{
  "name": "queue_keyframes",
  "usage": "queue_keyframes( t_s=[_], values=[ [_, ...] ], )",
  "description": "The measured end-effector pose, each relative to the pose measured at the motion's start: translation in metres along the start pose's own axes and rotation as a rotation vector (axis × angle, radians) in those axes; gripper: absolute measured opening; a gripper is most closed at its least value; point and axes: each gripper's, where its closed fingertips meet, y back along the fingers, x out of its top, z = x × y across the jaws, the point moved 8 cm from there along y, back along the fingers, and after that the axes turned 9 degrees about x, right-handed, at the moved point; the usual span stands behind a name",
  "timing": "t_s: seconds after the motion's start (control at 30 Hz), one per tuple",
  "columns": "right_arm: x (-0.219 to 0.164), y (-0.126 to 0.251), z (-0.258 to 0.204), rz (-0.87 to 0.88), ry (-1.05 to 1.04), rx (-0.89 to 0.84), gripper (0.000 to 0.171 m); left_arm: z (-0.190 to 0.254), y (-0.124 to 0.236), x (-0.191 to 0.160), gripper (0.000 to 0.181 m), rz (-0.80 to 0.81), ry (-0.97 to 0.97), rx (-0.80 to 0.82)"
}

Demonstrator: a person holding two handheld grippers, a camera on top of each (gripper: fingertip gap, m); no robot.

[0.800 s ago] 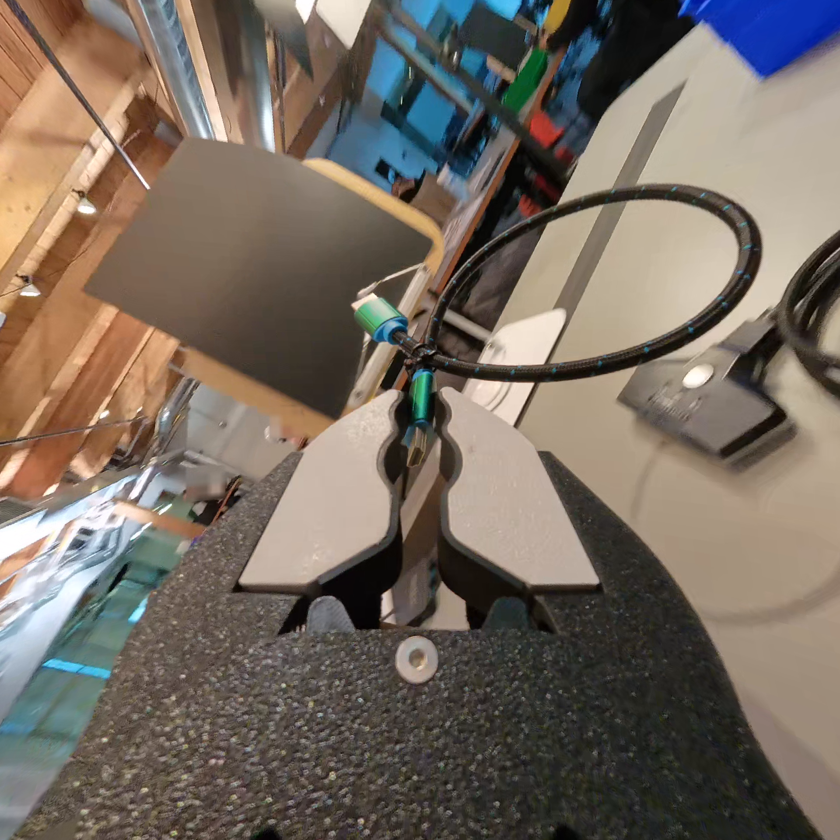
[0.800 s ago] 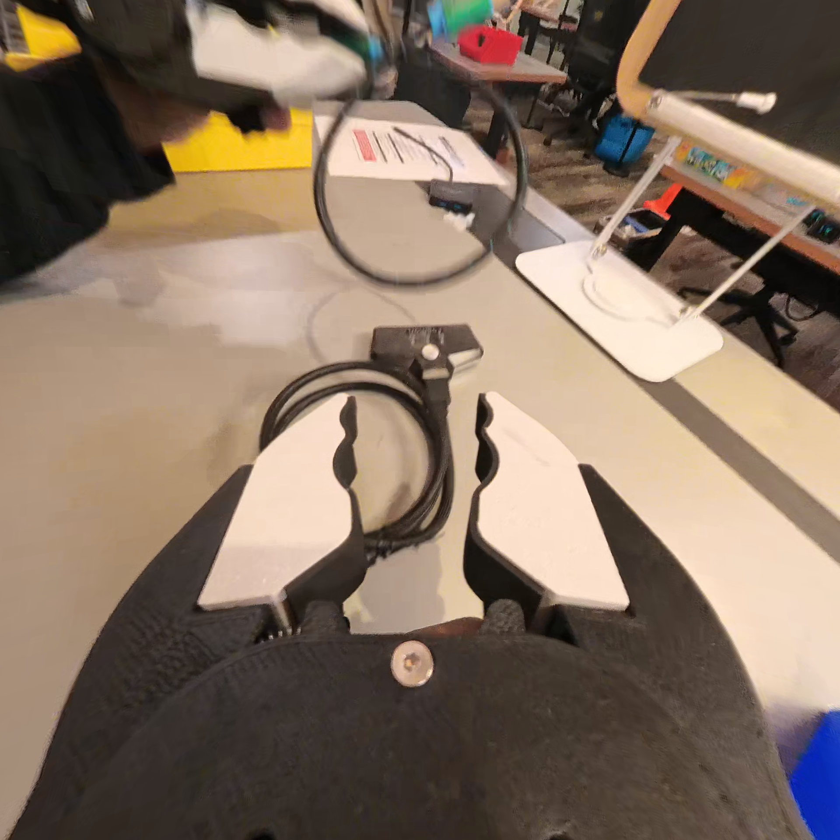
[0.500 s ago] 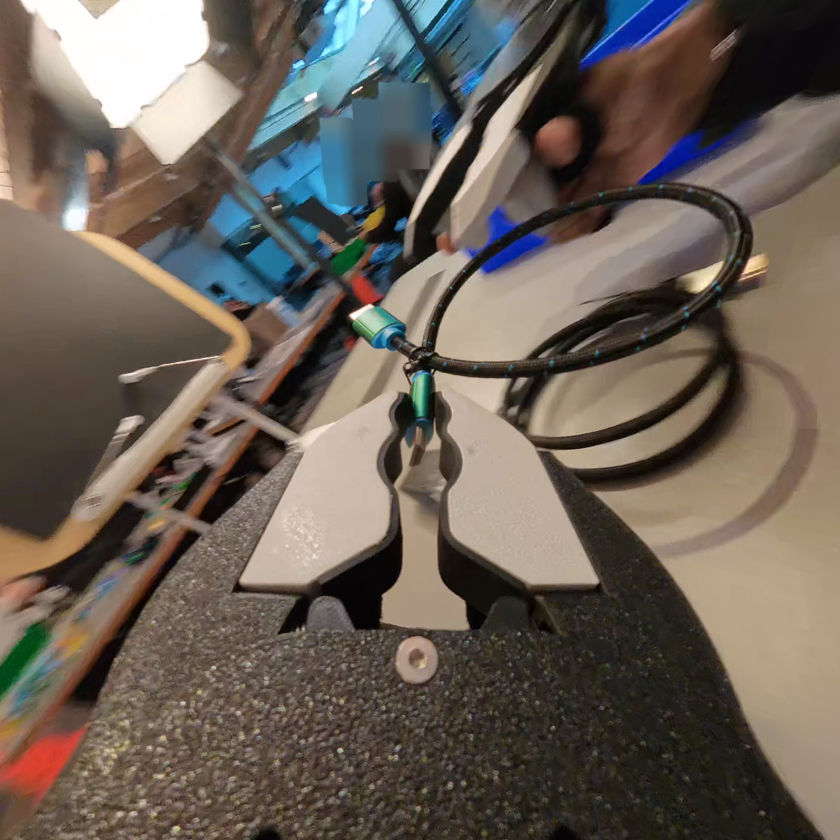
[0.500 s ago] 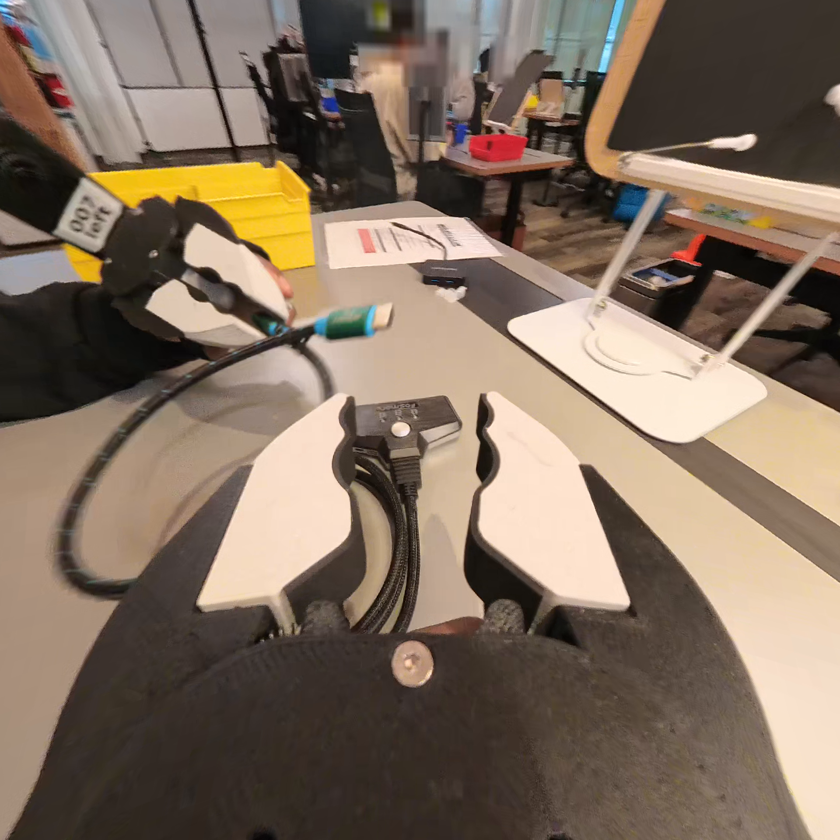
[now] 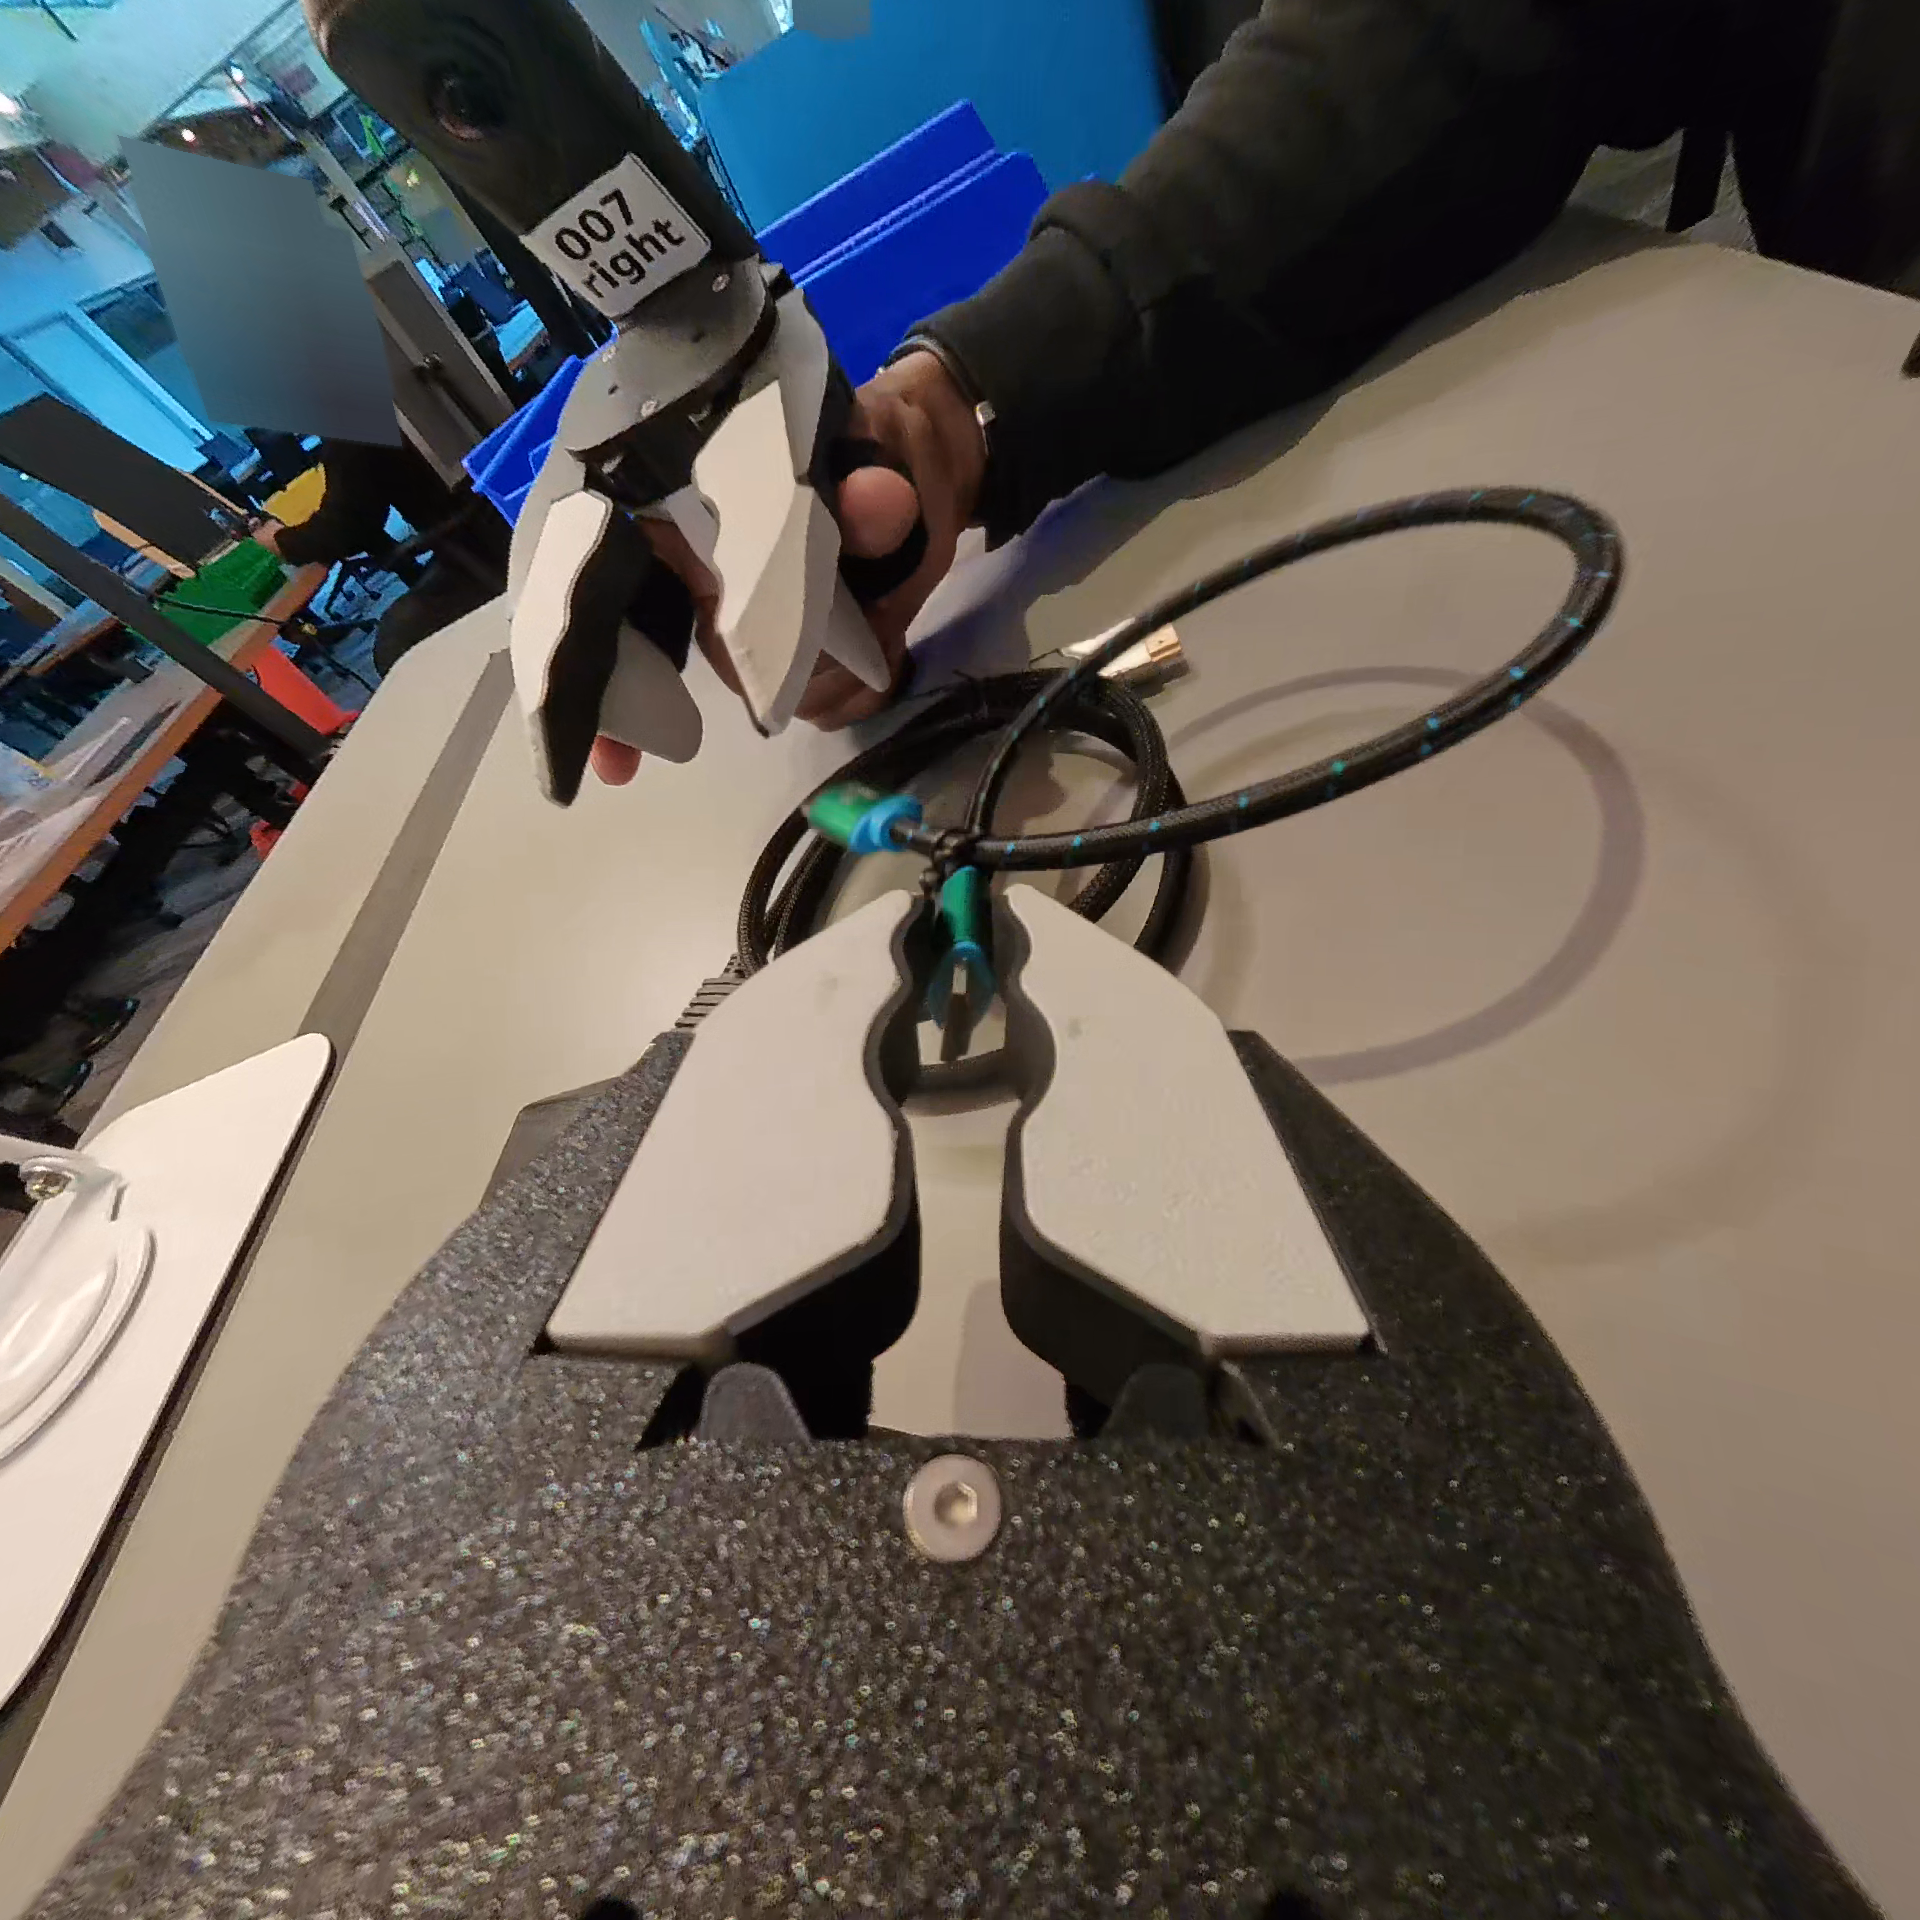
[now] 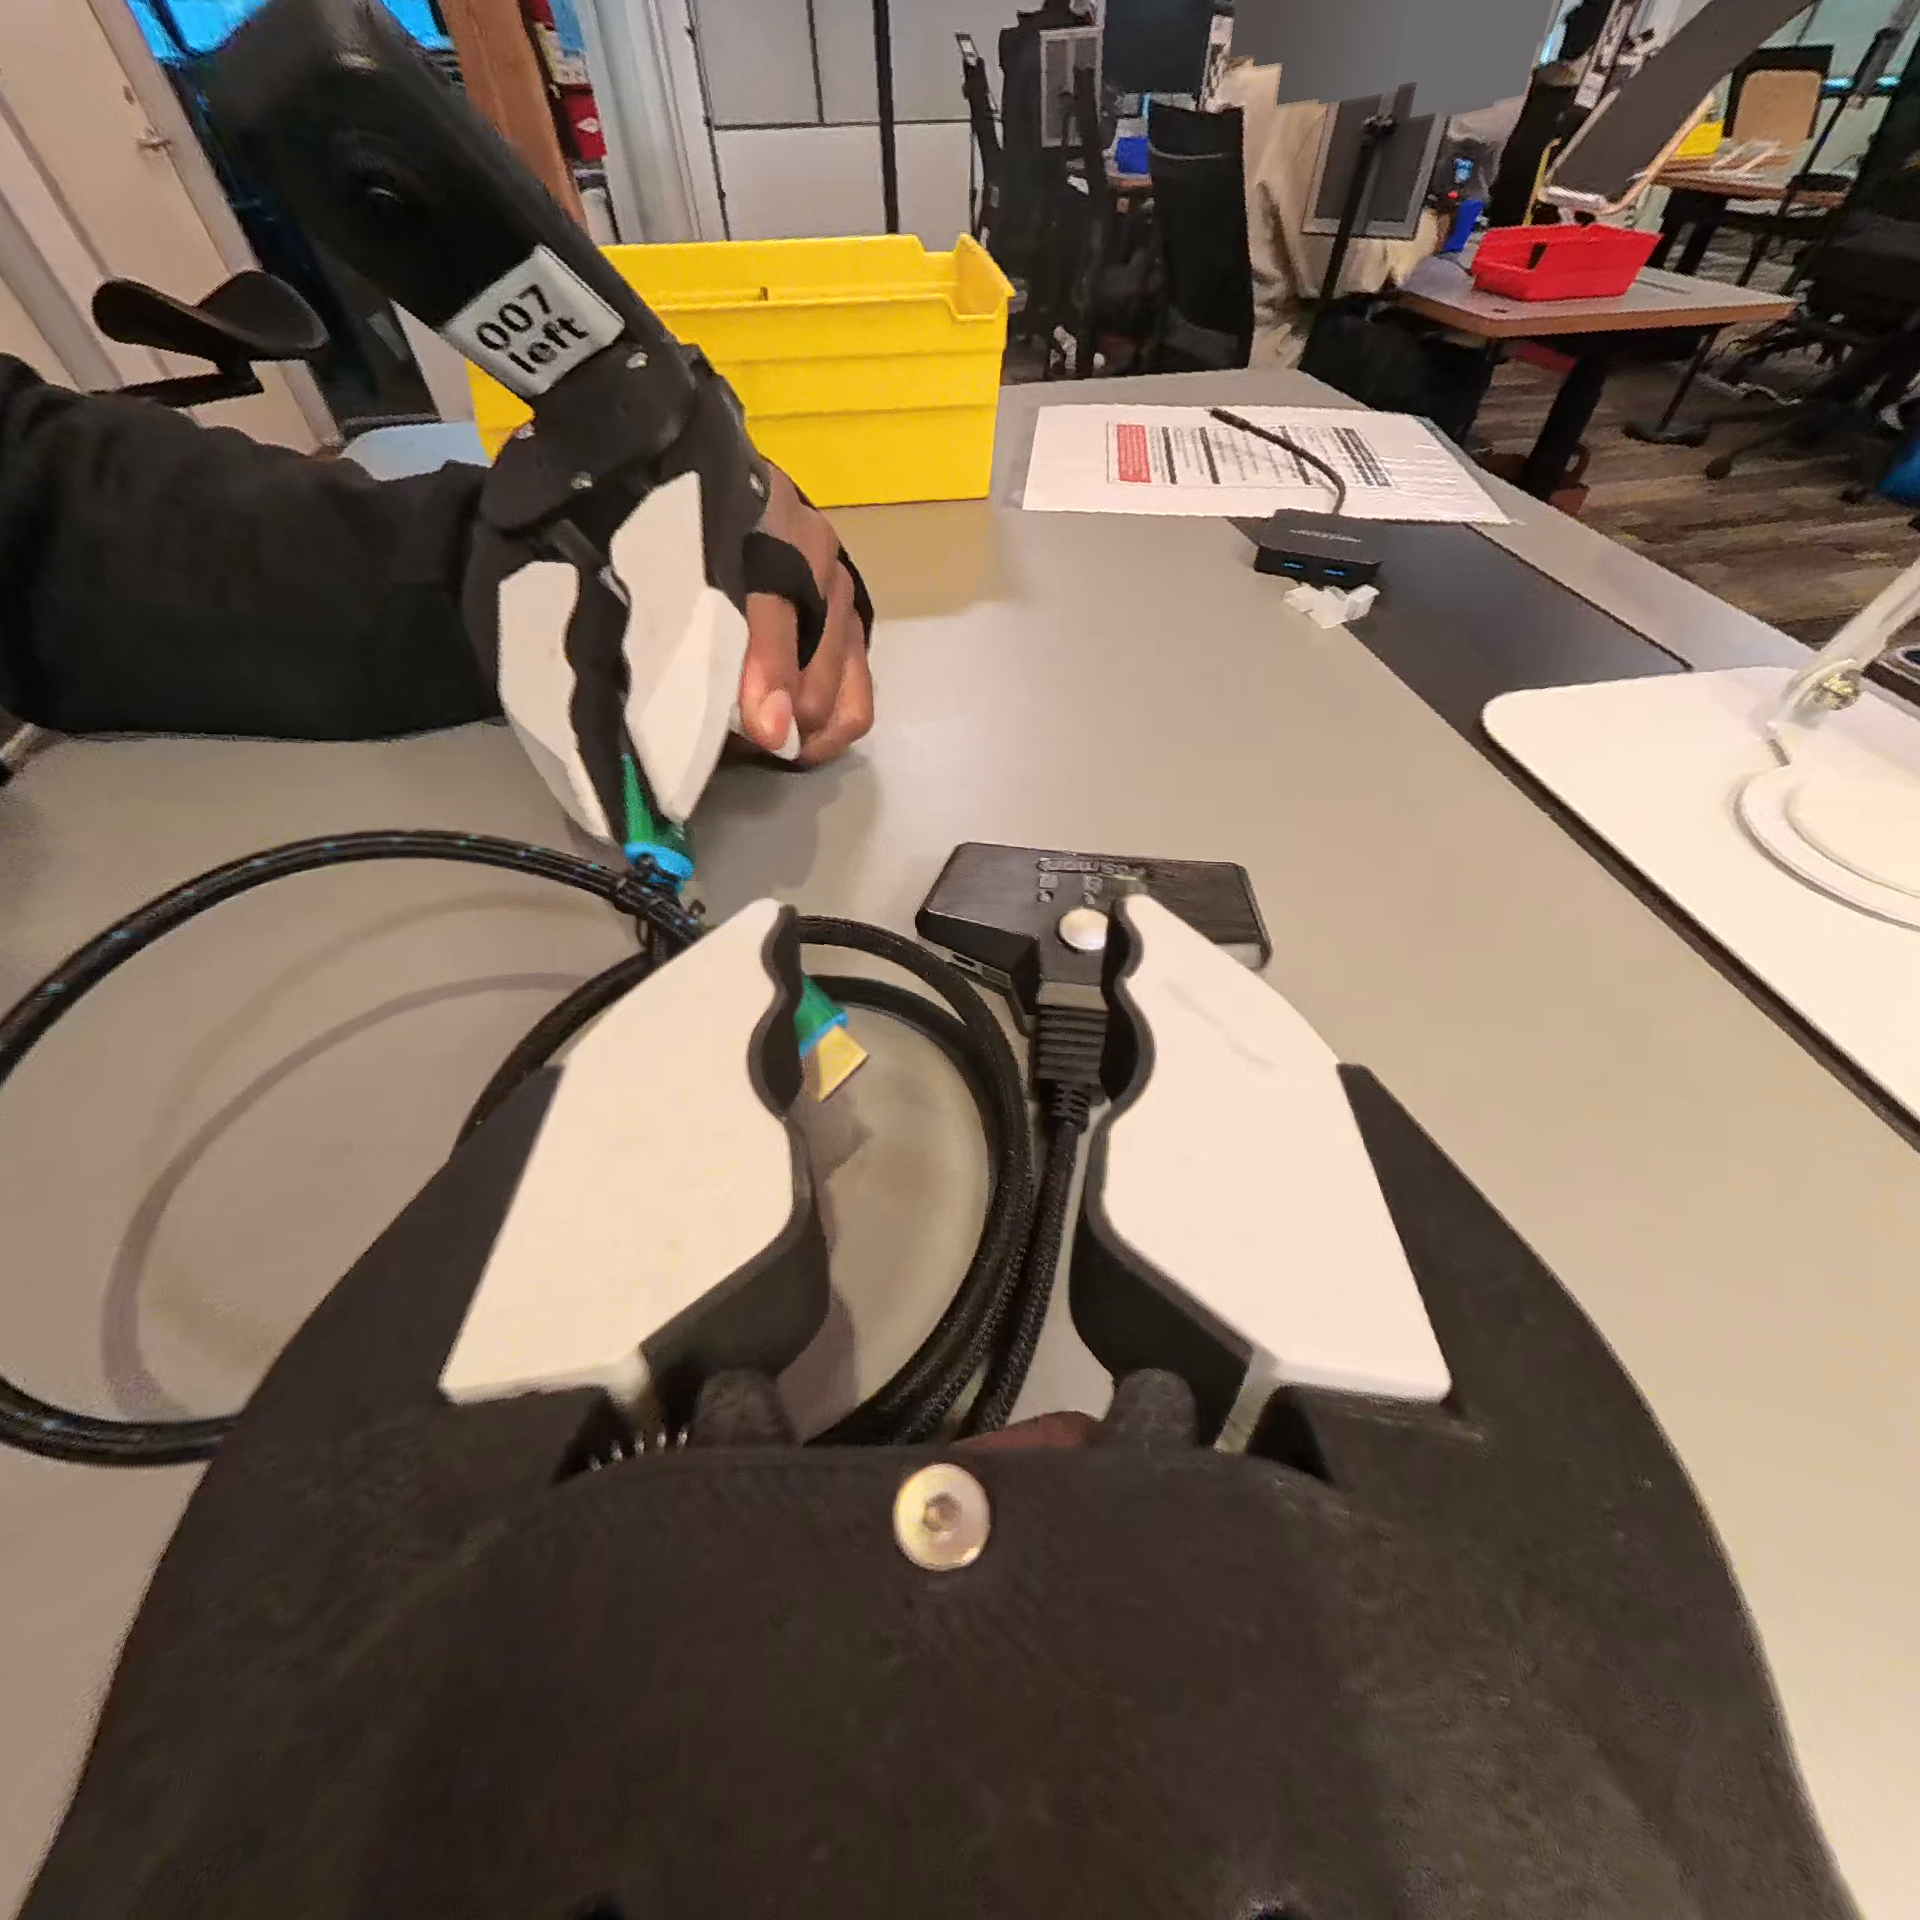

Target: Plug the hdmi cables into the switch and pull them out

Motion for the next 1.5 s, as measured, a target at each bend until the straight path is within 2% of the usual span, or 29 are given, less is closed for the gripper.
queue_keyframes(
  t_s=[0.17, 0.37, 0.47, 0.53, 0.6, 0.67, 0.73, 0.8, 0.93, 1.03, 1.13, 1.33, 1.5],
  values=[
    [-0.001, 0.001, -0.002, -0.021, 0.008, 0.042, 0.050, -0.004, 0.006, 0.000, 0.010, 0.017, 0.045, 0.004],
    [-0.002, 0.000, -0.004, -0.037, 0.024, 0.037, 0.051, -0.001, 0.008, -0.003, 0.010, -0.050, 0.067, -0.059],
    [0.005, 0.003, 0.001, 0.019, -0.026, -0.010, 0.050, -0.010, 0.022, 0.004, 0.028, 0.014, 0.137, -0.011],
    [0.014, 0.006, 0.005, 0.080, -0.079, -0.066, 0.047, -0.022, 0.036, 0.013, 0.034, 0.100, 0.205, 0.070],
    [0.028, 0.008, 0.009, 0.203, -0.166, -0.102, 0.040, -0.037, 0.044, 0.026, 0.034, 0.251, 0.335, 0.201],
    [0.045, 0.008, 0.012, 0.360, -0.290, -0.127, 0.035, -0.053, 0.042, 0.037, 0.034, 0.447, 0.553, 0.341],
    [0.060, 0.003, 0.014, 0.501, -0.431, -0.144, 0.032, -0.061, 0.031, 0.045, 0.034, 0.696, 0.806, 0.396],
    [0.069, -0.003, 0.014, 0.652, -0.556, -0.133, 0.031, -0.063, 0.014, 0.046, 0.034, 0.865, 1.019, 0.414],
    [0.077, -0.006, 0.015, 0.906, -0.710, -0.156, 0.030, -0.050, -0.027, 0.044, 0.047, 0.898, 1.233, 0.334],
    [0.078, 0.004, 0.021, 1.083, -0.741, -0.200, 0.030, -0.043, -0.035, 0.047, 0.048, 0.934, 1.250, 0.350],
    [0.080, 0.009, 0.022, 1.184, -0.738, -0.195, 0.031, -0.038, -0.037, 0.060, 0.050, 0.903, 1.116, 0.408],
    [0.082, 0.005, 0.014, 1.212, -0.703, -0.138, 0.033, -0.033, -0.038, 0.071, 0.059, 0.884, 0.940, 0.473],
    [0.091, 0.002, 0.005, 1.169, -0.625, -0.078, 0.032, -0.022, -0.047, 0.083, 0.056, 0.849, 0.830, 0.416]
  ],
)
